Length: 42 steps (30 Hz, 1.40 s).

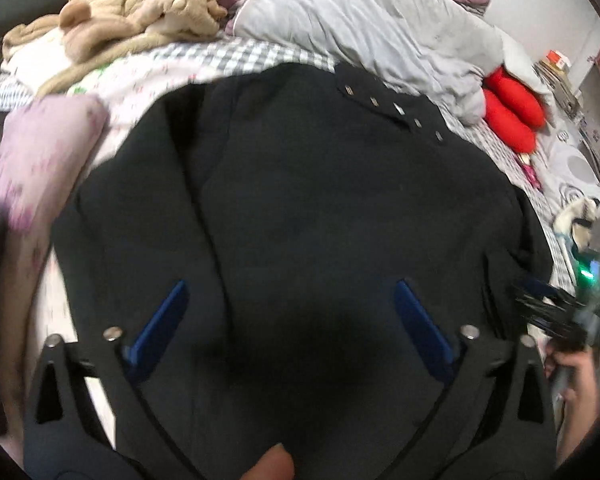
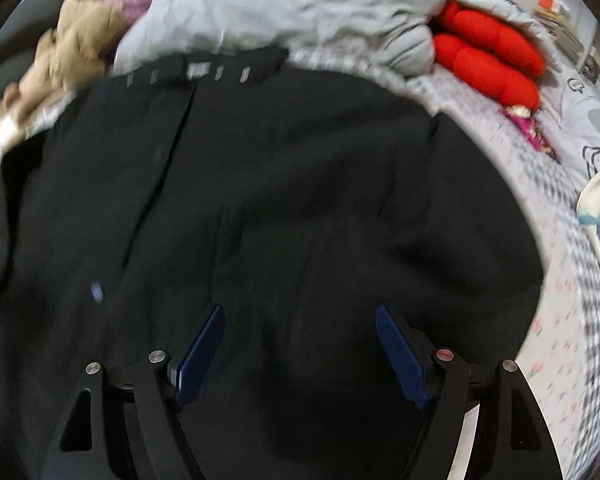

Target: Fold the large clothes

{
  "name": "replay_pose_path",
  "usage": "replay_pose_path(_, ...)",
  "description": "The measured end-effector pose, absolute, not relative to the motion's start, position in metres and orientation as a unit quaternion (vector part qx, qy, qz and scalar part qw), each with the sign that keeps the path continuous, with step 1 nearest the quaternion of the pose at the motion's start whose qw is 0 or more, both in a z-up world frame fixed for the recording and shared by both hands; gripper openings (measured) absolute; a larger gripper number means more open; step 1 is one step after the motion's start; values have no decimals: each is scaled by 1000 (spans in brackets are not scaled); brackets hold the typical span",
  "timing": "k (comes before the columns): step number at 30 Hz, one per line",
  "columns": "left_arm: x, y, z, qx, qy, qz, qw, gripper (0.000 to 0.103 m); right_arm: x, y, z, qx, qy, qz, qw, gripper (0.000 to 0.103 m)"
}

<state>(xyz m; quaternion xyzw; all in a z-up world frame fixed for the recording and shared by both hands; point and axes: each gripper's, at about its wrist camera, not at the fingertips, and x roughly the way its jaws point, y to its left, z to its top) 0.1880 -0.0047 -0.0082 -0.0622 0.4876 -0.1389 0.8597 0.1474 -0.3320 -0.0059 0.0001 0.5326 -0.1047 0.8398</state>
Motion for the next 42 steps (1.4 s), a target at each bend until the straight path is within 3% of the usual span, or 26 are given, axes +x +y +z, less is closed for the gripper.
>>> replay_pose_path(4, 141, -2, -20, -54, 491, -138, 858, 102, 145, -322, -44, -27, 547, -135, 826, 79)
replay_pose_path(6, 131, -3, -32, -59, 500, -149, 851, 102, 147, -323, -60, -43, 539, -164, 825, 73)
replay_pose_path(8, 126, -5, -47, -69, 510, -156, 843, 102, 147, -324, -65, -57, 522, -185, 831, 39)
replay_pose_path(9, 125, -7, -55, -74, 516, -153, 840, 102, 147, -323, -65, -60, 519, -182, 833, 32)
replay_pose_path(10, 122, -10, -57, -75, 517, -155, 839, 102, 147, -322, -62, -64, 519, -180, 833, 17)
replay_pose_path(11, 121, -13, -58, -75, 517, -161, 838, 102, 146, -321, -56, -69, 517, -180, 834, 15)
replay_pose_path(21, 116, -34, -55, -62, 493, -198, 845, 102, 71, -412, 130, -54, 368, -255, 893, 13)
replay_pose_path(27, 118, -48, -55, -47, 483, -205, 850, 102, 41, -515, 186, -39, 335, -358, 871, 12)
replay_pose_path(32, 124, -52, -59, -49, 479, -201, 853, 102, 27, -584, 183, -34, 338, -427, 838, 8)
replay_pose_path(38, 135, -48, -63, -39, 474, -174, 862, 102, 19, -666, 116, -42, 402, -514, 756, 8)
replay_pose_path(42, 142, -39, -62, -19, 471, -155, 868, 102, -8, -701, 102, 53, 403, -517, 754, 12)
